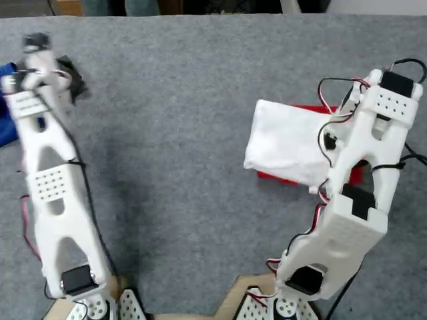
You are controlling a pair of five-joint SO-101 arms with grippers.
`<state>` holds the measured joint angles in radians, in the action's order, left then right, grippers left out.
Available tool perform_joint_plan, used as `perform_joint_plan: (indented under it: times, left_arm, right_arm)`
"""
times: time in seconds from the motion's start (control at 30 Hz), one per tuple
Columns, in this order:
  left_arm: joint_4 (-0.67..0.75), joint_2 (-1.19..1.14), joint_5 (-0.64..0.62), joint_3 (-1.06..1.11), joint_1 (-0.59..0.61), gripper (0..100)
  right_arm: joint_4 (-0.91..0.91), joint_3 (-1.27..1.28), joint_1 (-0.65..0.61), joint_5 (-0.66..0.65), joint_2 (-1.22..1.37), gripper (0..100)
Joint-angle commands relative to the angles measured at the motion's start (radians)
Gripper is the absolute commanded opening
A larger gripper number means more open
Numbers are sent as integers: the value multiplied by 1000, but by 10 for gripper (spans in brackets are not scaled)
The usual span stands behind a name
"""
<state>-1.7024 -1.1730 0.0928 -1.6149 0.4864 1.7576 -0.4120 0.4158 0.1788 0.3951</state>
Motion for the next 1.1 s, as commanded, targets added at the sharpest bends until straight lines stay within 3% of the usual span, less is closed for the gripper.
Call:
perform_joint_plan:
  times: [0.0,0.13,0.3,0.67,0.8,0.93,1.07]
  left_arm:
    - [12,130,14,-48,194,209]
    - [92,112,15,-48,404,214]
    - [293,-3,15,-47,584,215]
    - [629,-253,38,16,743,214]
    - [641,-311,64,18,751,199]
    - [617,-327,63,7,736,48]
    - [448,-253,77,-53,717,24]
  right_arm:
    - [8,-21,-52,-17,-140,429]
    - [6,-24,-117,-14,-275,364]
    - [3,-24,-247,-14,-395,286]
    - [2,-15,-387,-14,-426,263]
    - [2,-15,-387,-14,-426,263]
    - [2,-15,-387,-14,-426,262]
    - [2,-15,-387,-14,-426,262]
